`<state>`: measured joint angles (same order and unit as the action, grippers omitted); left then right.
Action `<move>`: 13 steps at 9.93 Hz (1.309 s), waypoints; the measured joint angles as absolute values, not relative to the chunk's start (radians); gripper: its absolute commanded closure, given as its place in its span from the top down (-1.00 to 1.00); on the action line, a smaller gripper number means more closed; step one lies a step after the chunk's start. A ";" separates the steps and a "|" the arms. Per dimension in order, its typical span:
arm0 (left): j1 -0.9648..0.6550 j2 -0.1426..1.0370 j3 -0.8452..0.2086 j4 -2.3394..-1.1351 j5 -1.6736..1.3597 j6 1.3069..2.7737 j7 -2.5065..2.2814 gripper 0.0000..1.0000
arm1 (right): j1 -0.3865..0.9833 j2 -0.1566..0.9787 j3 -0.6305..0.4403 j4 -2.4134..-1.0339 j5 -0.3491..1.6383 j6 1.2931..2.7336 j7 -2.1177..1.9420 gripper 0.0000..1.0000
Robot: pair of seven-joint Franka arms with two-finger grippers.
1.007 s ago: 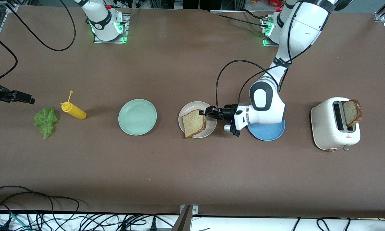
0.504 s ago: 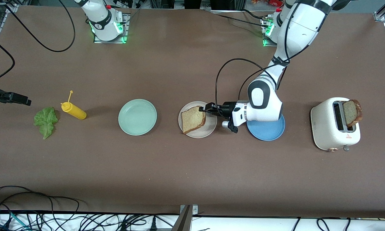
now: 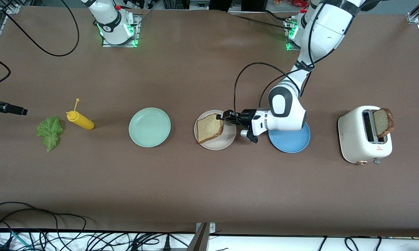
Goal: Make sandwich on beige plate with both arms
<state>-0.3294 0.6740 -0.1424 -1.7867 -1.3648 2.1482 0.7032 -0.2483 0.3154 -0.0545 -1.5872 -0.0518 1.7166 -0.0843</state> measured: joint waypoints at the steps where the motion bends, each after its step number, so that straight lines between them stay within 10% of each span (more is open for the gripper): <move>1: -0.329 0.674 -0.142 -1.790 -1.365 2.151 0.712 0.85 | -0.249 0.332 -0.062 -1.587 -0.074 1.719 -0.084 1.00; 13: -0.205 0.600 -0.124 -1.785 -1.145 2.128 0.596 1.00 | -0.306 0.567 -0.063 -1.667 -0.169 2.109 -0.243 1.00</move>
<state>-0.2053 0.5997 -0.1241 -1.7849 -1.1449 2.1277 0.5963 -0.3056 0.5671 -0.0631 -1.6672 -0.1687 2.1091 -0.2431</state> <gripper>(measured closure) 0.000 0.000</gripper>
